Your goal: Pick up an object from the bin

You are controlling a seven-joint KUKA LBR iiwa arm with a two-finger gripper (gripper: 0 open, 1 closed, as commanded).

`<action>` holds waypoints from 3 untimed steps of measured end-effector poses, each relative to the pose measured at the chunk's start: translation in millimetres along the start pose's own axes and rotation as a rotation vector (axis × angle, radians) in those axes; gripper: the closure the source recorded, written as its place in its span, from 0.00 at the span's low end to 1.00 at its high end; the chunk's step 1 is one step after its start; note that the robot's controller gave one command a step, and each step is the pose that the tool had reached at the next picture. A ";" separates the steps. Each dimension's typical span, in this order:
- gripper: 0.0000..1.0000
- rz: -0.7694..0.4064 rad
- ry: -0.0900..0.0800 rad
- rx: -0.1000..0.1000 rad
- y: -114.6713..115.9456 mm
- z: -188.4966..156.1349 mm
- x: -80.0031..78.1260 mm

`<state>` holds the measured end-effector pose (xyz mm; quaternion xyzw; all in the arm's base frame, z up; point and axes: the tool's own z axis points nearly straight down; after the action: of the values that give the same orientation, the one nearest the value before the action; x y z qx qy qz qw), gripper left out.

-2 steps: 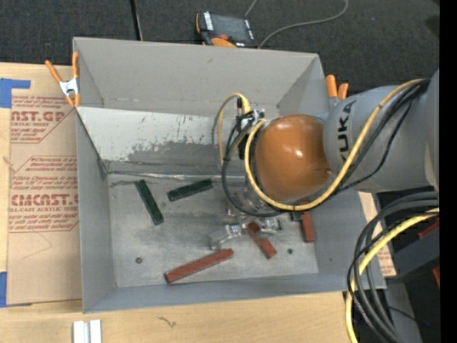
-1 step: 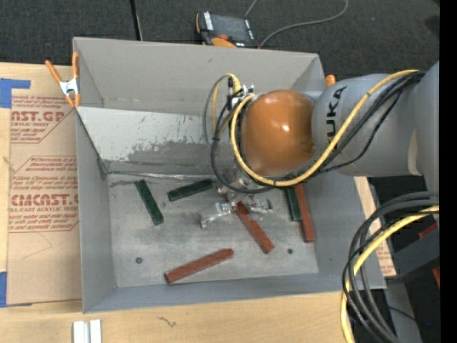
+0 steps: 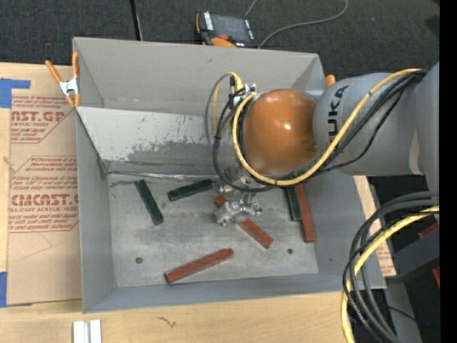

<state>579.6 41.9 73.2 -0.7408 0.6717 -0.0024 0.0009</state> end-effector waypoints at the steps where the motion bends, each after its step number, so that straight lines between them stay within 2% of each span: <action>1: 1.00 0.017 -0.006 0.000 19.0 1.7 37.1; 3: 1.00 0.014 -0.005 0.000 18.5 1.6 35.8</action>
Offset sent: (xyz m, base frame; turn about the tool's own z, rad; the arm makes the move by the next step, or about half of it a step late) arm -0.0163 -0.0394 -0.0032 0.0129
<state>564.7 4.5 71.6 -0.7360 0.6770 -0.0005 0.0028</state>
